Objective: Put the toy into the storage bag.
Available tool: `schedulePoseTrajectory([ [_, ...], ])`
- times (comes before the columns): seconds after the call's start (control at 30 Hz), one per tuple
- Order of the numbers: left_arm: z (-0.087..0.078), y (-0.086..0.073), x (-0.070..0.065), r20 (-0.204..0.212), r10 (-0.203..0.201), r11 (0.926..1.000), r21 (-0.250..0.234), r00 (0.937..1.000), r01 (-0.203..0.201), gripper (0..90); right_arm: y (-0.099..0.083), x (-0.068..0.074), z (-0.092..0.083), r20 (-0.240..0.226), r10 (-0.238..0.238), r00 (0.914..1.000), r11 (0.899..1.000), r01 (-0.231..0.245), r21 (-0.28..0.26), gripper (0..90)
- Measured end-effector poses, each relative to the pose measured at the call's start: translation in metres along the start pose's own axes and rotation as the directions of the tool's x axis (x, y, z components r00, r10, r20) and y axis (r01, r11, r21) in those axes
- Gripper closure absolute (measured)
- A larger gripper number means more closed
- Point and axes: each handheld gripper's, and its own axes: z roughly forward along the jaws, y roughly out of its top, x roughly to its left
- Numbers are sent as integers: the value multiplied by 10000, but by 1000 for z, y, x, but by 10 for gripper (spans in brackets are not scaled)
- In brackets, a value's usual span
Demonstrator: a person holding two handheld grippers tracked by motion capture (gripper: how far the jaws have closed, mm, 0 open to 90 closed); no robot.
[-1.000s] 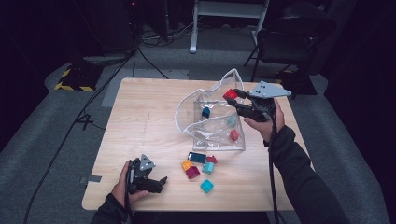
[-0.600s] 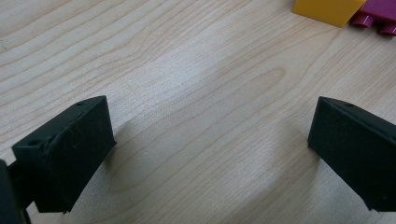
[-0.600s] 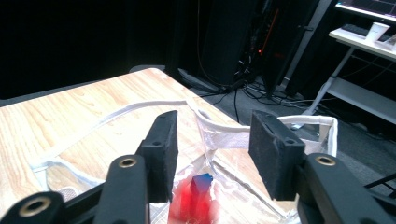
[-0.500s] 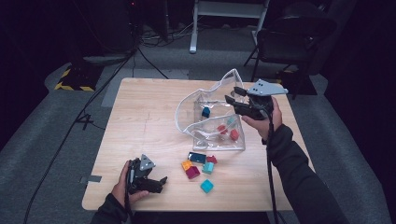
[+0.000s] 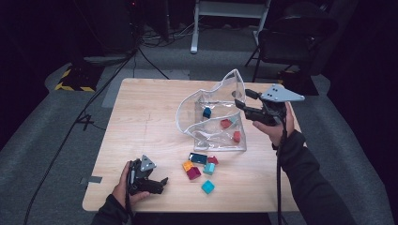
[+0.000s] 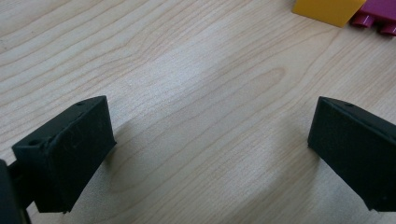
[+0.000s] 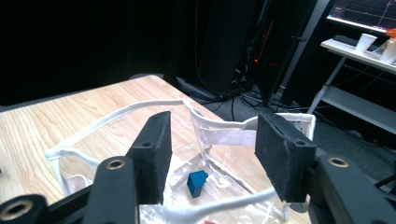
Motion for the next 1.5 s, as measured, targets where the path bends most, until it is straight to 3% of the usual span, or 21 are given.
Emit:
schedulePoseTrajectory([
  [0.4,0,0,0,1,-1,10000,-3,10000,1,5,-24,6,-30,-394,-118,9992,9999,119,29,397],
  [0.73,0,0,0,-10,-11,10000,-7,10000,11,5,-76,39,-34,-1267,-302,9915,9973,384,631,355],
  [0.83,0,0,0,-9,-8,10000,-5,10000,8,5,-89,51,-32,-1462,-540,9878,9938,674,881,355],
  [1.17,0,0,0,-46,-41,10000,-43,10000,41,5,-125,85,-21,-2587,-784,9628,9832,1175,1395,371],
  [1.5,0,0,0,-34,-35,10000,-5,10000,35,4,-161,111,14,-3692,-205,9291,9651,1149,2354,387],
])
